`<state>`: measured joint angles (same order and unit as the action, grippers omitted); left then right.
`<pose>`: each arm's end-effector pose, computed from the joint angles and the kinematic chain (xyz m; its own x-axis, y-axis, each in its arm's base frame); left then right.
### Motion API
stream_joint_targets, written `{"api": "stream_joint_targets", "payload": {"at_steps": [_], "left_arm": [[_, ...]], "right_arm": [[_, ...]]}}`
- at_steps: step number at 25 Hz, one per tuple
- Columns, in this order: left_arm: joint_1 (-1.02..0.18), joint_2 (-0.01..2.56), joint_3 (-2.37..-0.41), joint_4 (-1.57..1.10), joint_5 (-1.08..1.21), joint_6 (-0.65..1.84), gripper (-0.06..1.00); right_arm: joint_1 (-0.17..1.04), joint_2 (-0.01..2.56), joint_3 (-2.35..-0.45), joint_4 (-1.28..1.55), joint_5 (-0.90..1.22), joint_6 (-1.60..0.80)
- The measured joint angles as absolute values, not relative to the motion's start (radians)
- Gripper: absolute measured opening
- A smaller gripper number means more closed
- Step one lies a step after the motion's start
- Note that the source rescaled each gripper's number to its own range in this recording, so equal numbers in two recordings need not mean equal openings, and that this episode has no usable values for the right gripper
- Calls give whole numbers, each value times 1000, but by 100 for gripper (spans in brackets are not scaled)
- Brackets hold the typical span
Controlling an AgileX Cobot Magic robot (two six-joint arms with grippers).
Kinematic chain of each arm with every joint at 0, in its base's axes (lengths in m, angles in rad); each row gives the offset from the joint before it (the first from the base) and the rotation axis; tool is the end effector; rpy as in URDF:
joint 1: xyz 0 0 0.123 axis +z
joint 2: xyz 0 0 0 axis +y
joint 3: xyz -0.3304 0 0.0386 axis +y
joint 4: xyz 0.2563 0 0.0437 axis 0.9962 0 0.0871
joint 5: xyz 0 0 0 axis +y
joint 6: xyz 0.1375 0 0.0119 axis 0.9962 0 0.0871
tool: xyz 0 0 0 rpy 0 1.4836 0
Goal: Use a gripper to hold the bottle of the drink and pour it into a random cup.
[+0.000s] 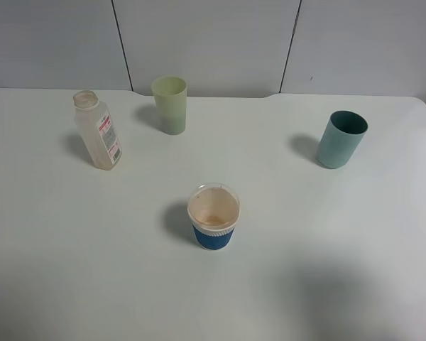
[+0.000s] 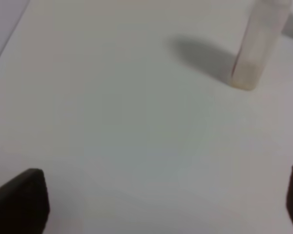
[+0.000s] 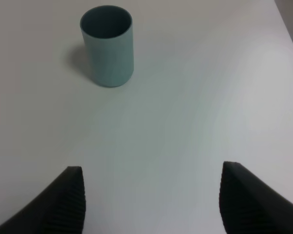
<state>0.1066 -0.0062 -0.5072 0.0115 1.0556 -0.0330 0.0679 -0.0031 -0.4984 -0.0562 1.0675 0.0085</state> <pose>-0.0050 0.0009 0.2627 -0.4336 -0.0739 -0.8981 -0.1272 0.9917 -0.0202 -0.0040 -0.0071 0.2586 -0.4585 -0.0498 -0.8873 -0.0327 0.9987 -0.0392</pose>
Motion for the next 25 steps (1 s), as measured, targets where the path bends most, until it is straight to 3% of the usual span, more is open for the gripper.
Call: {"api": "stream_joint_targets", "payload": {"at_steps": [16,25], "left_arm": [[105,-6,-507,11,1056,-34,98],[31,-6,-507,11,1056,-33,98]], "right_arm": [[68,-3,-498,-56,1067,9],[68,-3,-498,-56,1067,9]]}}
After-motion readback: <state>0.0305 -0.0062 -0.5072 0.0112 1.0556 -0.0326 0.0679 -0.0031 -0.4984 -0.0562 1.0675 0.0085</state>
